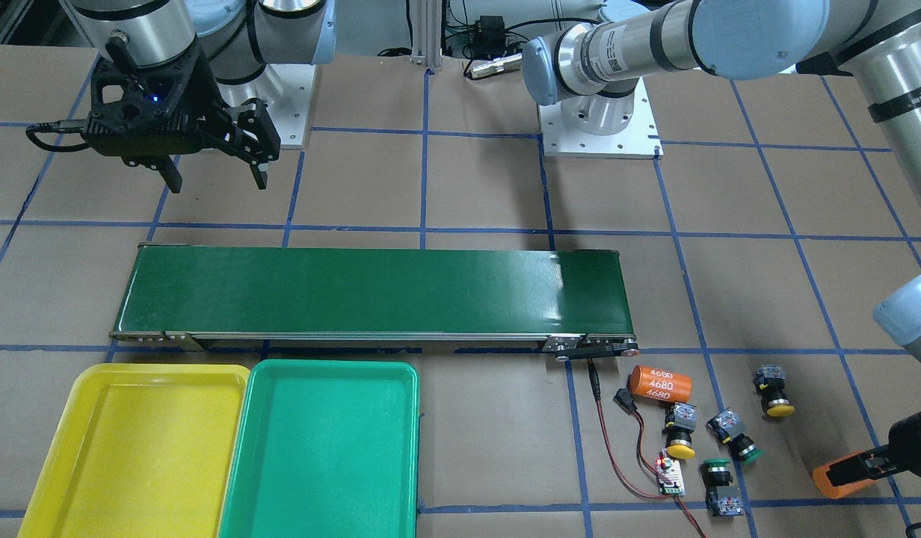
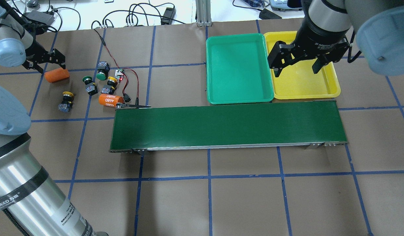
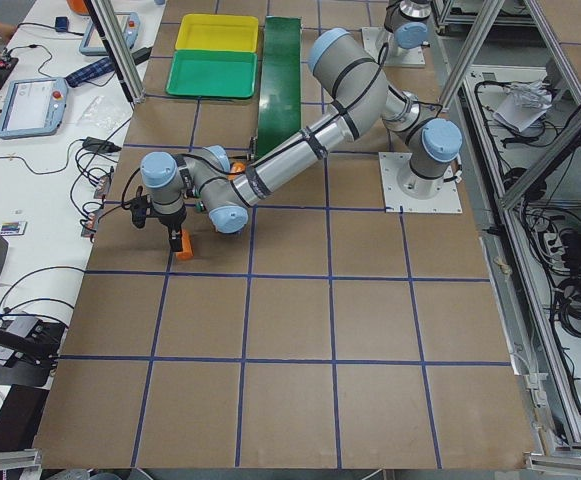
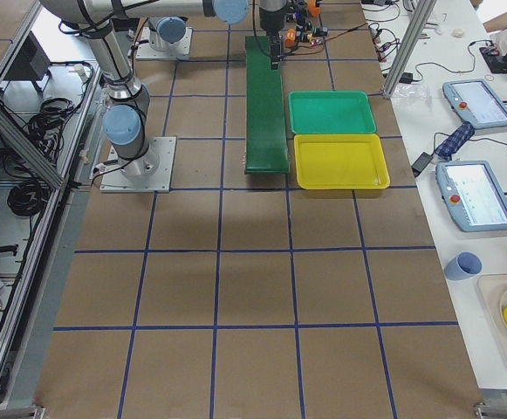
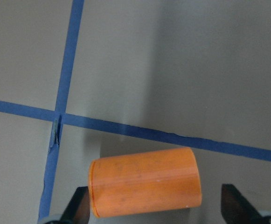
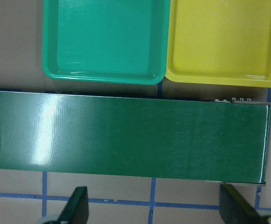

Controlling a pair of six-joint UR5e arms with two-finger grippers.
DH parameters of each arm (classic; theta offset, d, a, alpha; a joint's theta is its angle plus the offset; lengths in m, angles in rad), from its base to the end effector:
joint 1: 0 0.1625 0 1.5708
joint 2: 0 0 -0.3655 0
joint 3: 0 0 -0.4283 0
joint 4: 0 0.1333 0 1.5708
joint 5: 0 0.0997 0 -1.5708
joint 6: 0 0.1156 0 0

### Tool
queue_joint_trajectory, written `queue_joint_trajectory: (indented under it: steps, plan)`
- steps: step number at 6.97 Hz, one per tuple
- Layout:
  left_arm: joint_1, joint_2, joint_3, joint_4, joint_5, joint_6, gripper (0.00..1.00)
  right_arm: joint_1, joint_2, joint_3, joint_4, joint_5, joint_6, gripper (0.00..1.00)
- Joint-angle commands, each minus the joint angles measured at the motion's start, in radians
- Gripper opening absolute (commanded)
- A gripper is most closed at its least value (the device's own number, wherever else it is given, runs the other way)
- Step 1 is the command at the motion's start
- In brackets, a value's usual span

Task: Sort buttons by color to trays
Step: 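Lower the left gripper and grasp the orange cylinder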

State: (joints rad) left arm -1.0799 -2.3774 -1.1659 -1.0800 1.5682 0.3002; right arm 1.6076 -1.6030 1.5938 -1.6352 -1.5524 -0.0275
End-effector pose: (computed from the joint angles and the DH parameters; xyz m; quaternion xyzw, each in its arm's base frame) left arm 0.2441 -0.7400 0.1417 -0.0951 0.9945 -0.0416 0.0160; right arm 0.1546 -0.5191 0.4238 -0.0325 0.9988 -0.0367 0.0094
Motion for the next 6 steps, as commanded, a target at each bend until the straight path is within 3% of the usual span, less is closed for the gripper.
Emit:
queue_joint_trajectory:
  steps: [1,6]
  plan:
    - [0.000,-0.008,0.000,0.000,0.006,0.000,1.00,0.000,0.000,0.000,0.000,0.000,0.000,1.00]
    - [-0.001,-0.016,0.003,0.000,0.013,0.000,1.00,-0.001,0.000,0.000,0.000,0.000,0.000,1.00]
